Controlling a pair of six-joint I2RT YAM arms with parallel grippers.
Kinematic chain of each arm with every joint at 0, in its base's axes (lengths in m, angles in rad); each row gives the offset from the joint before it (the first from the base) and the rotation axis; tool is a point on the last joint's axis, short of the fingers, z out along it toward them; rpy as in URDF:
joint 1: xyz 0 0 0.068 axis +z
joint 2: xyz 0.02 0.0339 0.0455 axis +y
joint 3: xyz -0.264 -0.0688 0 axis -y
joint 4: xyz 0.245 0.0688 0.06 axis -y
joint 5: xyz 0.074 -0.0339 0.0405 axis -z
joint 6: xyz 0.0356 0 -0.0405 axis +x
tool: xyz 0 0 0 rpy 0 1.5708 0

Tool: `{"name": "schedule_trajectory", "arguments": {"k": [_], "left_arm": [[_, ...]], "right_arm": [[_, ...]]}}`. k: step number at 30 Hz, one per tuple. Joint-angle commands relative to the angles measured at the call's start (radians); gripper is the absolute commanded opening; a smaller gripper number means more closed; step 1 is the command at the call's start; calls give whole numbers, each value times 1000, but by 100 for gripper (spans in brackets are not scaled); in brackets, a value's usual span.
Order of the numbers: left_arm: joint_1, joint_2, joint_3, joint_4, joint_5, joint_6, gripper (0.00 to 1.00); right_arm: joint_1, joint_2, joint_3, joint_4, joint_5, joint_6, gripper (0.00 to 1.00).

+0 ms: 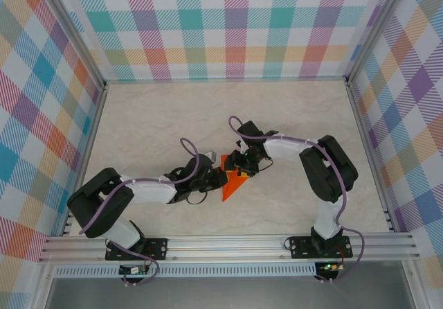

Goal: Fold a paper plane with a square sheet of paper (pick it up from the middle)
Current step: Fourth fold the wing at the center of the table.

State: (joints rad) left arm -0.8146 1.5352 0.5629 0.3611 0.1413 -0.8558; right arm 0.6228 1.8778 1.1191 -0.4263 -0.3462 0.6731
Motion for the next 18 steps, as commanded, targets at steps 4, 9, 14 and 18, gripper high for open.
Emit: {"name": "schedule_trajectory", "arguments": {"k": [4, 9, 14, 18], "left_arm": [[8, 30, 34, -30, -5, 14, 2], [10, 48, 35, -33, -8, 15, 1], [9, 68, 38, -33, -12, 13, 1], [10, 81, 42, -34, -14, 13, 1]], "right_arm": [[2, 102, -45, -92, 160, 5, 54], [2, 113, -45, -95, 168, 3, 52], [2, 121, -47, -99, 178, 0, 50], [2, 128, -45, -105, 186, -3, 49]]}}
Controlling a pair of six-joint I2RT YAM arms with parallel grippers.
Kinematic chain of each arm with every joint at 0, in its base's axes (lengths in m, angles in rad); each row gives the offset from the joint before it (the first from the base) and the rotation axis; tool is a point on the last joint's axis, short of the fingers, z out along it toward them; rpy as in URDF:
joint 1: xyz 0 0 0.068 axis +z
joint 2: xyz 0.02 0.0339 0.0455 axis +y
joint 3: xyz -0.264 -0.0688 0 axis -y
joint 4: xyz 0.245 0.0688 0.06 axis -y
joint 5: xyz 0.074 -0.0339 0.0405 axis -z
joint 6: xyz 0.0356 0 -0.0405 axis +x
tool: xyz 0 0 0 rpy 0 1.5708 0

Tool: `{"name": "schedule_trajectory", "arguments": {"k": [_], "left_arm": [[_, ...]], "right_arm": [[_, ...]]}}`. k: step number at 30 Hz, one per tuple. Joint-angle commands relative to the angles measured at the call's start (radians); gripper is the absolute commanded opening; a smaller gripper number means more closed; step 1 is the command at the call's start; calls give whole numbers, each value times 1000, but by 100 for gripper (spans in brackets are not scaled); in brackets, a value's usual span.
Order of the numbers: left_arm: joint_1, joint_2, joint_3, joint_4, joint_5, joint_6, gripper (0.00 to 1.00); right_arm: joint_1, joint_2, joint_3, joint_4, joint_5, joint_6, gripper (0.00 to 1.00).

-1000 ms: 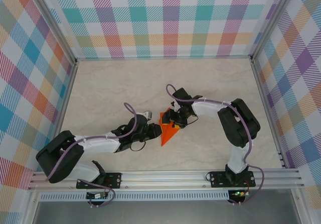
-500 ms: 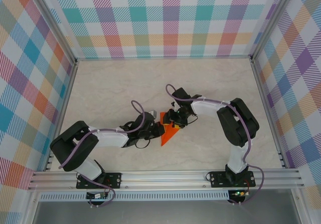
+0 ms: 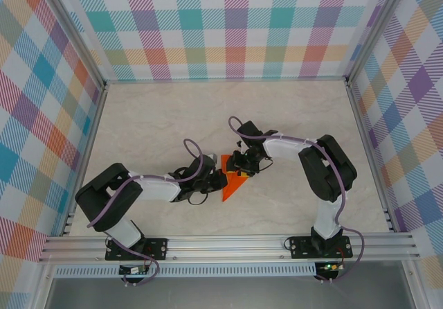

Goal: Fold a paper plane with a square sheet of paper (pick it up from the middle)
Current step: Fourth fold the wing at the center of the table.

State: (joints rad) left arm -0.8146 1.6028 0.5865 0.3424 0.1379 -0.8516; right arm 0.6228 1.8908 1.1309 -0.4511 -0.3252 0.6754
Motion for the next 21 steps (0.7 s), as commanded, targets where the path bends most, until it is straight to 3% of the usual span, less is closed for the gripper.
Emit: {"name": "schedule_trajectory", "arguments": {"k": [1, 21], "left_arm": [[9, 15, 17, -14, -9, 7, 1], [19, -7, 24, -14, -7, -3, 4]], "right_arm": [[2, 118, -56, -85, 171, -6, 49], [19, 194, -20, -144, 264, -20, 45]]}}
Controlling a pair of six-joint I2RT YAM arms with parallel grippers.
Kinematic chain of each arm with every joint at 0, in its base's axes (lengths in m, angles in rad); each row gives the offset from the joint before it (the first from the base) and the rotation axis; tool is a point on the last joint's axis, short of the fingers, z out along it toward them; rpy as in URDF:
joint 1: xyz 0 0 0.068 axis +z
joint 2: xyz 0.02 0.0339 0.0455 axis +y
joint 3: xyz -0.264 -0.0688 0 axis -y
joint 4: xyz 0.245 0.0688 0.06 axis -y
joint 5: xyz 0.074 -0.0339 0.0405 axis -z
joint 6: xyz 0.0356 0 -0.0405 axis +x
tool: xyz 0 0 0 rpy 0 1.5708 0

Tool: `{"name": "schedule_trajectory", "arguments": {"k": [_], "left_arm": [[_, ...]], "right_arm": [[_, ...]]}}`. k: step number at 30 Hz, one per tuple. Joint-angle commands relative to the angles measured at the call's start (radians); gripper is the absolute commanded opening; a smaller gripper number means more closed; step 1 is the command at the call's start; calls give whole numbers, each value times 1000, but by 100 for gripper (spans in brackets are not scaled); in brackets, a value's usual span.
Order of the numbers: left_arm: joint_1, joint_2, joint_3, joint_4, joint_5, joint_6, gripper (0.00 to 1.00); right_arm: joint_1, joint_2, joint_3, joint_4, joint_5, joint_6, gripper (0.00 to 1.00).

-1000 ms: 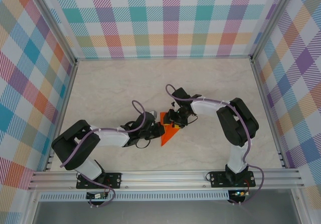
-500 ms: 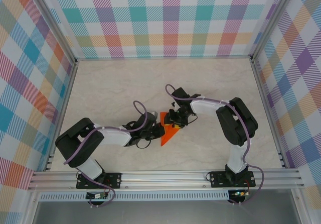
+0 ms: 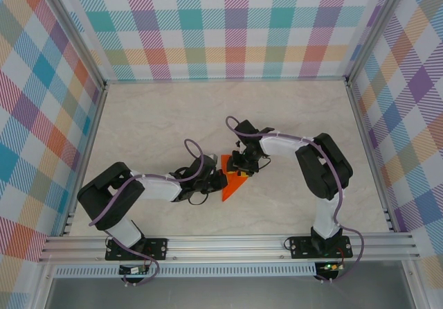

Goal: Fold a paper plane with a square sheet of paper (pick it up from the middle)
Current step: Fourth fold the wing at the center of the table.

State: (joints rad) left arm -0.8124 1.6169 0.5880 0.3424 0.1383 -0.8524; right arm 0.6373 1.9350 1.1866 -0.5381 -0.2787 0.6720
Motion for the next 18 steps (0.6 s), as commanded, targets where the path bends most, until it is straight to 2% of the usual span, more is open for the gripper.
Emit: {"name": "schedule_trajectory", "arguments": {"k": [1, 6, 18], "left_arm": [[23, -35, 24, -15, -6, -6, 5], [50, -68, 43, -42, -16, 6, 7], [60, 18, 84, -58, 6, 18, 2]], "right_arm": [[5, 153, -74, -57, 219, -18, 45], [6, 166, -73, -56, 223, -13, 45], [9, 176, -69, -58, 225, -11, 45]]}}
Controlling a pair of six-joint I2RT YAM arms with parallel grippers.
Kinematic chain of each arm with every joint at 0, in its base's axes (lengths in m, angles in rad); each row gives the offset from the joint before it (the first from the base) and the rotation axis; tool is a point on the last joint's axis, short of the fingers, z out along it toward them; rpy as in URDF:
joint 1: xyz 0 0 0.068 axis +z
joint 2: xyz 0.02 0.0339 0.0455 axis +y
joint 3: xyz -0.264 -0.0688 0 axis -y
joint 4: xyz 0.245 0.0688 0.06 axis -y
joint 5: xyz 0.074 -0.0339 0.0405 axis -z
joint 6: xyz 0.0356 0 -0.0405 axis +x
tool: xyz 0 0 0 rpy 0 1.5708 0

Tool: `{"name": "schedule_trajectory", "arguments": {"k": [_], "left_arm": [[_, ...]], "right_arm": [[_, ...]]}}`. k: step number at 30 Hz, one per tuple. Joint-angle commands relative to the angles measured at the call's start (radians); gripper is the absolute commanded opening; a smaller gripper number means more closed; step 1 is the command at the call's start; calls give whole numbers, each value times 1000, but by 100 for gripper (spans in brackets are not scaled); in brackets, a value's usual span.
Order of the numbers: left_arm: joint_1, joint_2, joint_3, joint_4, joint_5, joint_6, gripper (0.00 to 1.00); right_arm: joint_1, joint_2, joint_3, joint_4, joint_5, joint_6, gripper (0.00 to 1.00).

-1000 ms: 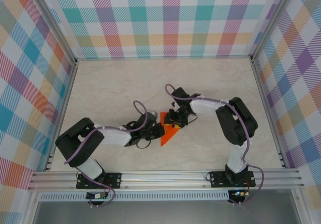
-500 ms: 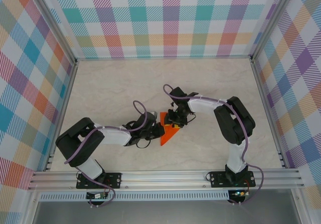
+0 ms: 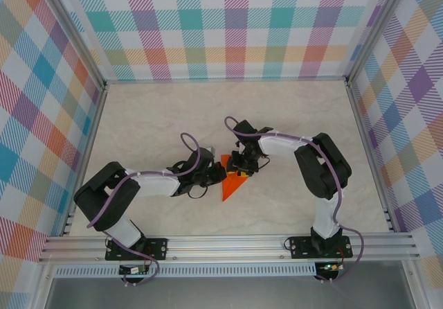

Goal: Fold a paper plane with a square sheet of paper (pick it up from the middle)
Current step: Fourth fold the wing at the center of the table.

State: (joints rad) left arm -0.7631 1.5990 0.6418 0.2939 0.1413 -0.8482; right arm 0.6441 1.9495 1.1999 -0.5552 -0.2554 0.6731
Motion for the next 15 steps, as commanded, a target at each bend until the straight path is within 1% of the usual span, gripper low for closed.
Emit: {"name": "schedule_trajectory", "arguments": {"k": [1, 6, 15], "left_arm": [[11, 42, 31, -8, 4, 14, 2], [13, 58, 37, -12, 1, 17, 0], [11, 70, 42, -54, -25, 23, 0]], "right_arm": [[2, 165, -81, -42, 202, -14, 44], [3, 174, -77, -45, 209, -15, 43], [4, 178, -68, -48, 202, -14, 44]]}}
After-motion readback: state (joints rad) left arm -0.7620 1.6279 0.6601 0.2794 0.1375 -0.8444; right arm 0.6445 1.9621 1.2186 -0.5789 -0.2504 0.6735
